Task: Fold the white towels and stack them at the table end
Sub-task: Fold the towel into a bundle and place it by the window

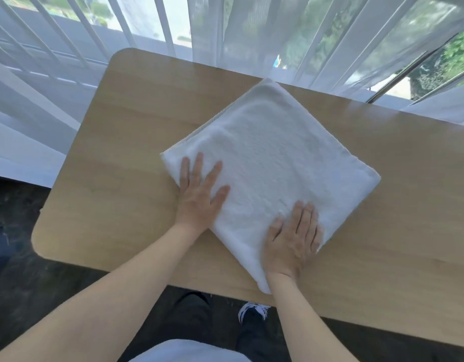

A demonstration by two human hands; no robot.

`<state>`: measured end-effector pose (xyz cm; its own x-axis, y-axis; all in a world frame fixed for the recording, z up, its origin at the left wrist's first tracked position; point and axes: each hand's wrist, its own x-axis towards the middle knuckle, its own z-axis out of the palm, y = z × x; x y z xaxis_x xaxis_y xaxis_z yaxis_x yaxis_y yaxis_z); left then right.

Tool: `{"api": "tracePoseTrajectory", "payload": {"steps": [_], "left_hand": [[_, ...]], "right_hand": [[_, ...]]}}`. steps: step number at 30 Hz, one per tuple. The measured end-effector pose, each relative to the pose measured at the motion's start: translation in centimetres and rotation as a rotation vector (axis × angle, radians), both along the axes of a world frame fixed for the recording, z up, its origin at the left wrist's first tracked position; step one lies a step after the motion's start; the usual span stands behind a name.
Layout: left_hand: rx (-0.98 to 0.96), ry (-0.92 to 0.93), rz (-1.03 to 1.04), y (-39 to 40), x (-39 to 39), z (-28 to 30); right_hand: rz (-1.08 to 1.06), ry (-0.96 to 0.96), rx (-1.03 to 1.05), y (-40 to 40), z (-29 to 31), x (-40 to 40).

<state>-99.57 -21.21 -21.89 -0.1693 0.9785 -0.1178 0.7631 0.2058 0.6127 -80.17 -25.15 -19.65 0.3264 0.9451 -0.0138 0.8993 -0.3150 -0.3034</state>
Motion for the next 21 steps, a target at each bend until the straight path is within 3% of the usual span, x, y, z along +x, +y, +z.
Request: {"api": "tracePoseTrajectory", "payload": {"steps": [2, 4, 7, 10, 12, 15, 18, 21], "left_hand": [[0.1, 0.065, -0.226, 3.7, -1.4, 0.2], [0.146, 0.262, -0.422, 7.6, -2.3, 1.1], [0.142, 0.503, -0.53, 11.7, -1.7, 2.8], [0.081, 0.312, -0.498, 9.7, 2.0, 3.8], [-0.022, 0.202, -0.465, 5.6, 4.5, 3.2], [-0.072, 0.388, -0.468, 1.3, 6.2, 1.9], [-0.03, 0.456, -0.469, 1.9, 5.8, 1.4], [0.005, 0.511, -0.482, 2.1, 6.0, 0.7]], "right_hand": [[-0.11, 0.019, -0.036, -1.2, 0.1, -2.2], [-0.147, 0.044, -0.066, -2.0, 0.4, -4.3], [-0.119, 0.277, -0.021, -1.7, 1.0, -5.5], [-0.045, 0.466, 0.111, 1.3, 1.9, -3.6], [0.077, 0.319, 0.155, 3.6, 1.8, -1.4], [0.285, 0.11, 0.029, 5.8, 0.6, 2.4], [0.484, 0.028, -0.099, 7.6, -0.3, 5.9], [0.475, -0.044, -0.223, 11.6, -0.5, 9.9]]}}
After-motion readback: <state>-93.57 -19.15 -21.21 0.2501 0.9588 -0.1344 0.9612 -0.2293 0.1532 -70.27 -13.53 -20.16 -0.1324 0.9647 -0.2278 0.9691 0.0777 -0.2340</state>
